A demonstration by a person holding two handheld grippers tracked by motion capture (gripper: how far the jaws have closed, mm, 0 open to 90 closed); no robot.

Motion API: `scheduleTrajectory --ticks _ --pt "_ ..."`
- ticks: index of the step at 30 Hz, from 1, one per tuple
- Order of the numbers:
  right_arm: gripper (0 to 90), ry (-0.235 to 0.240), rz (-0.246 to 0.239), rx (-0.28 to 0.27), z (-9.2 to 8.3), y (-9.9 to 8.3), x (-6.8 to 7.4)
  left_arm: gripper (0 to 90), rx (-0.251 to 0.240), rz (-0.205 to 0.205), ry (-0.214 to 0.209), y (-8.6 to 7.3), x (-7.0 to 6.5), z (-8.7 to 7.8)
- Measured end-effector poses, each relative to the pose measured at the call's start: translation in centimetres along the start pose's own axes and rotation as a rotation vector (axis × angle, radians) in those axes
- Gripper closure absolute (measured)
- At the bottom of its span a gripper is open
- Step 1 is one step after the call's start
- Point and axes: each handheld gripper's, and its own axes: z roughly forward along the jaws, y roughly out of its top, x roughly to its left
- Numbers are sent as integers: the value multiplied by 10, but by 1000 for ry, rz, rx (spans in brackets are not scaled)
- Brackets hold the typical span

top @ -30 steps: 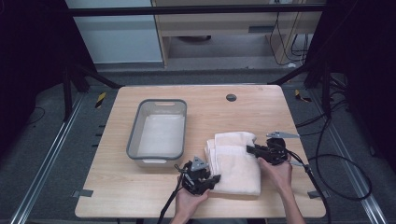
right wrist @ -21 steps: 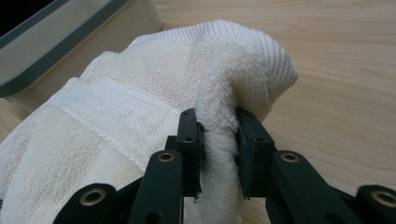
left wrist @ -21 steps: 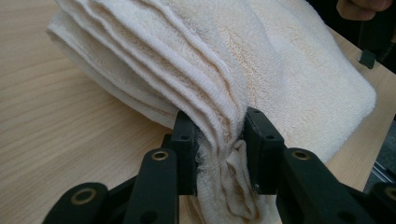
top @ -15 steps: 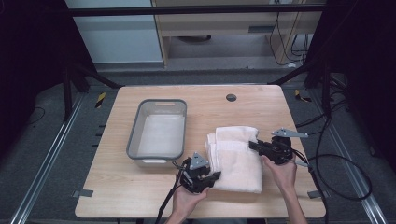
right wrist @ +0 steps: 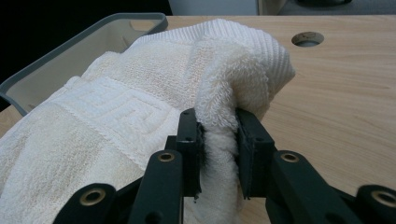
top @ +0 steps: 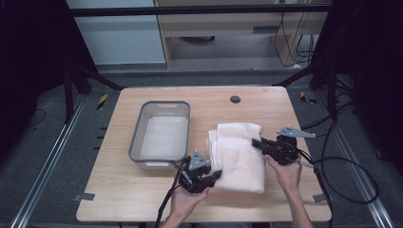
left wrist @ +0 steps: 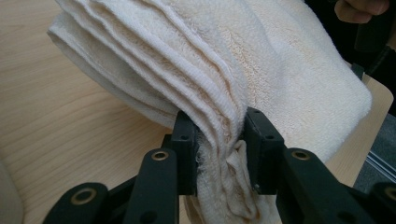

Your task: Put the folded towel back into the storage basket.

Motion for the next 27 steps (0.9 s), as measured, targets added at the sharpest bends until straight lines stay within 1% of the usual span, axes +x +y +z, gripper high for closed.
scheduleTrajectory --ticks 3,5,7,9,11,19,27 --pt "734 2 -9 -17 0 4 3 677 -7 8 4 2 2 -5" --pt "734 2 -8 -18 -1 5 4 677 -8 6 5 3 2 -6" --pt "734 0 -17 -27 0 10 9 677 -15 15 12 6 4 -11" --pt "734 0 -24 -39 -1 14 12 677 -19 12 12 7 5 -13" --pt "733 4 -27 -43 -1 16 14 677 -28 16 12 9 7 -18" --pt "734 8 -37 -67 -1 26 22 676 -44 28 19 14 12 -28" --pt "733 11 -55 -77 2 35 32 676 -59 21 20 16 19 -37"
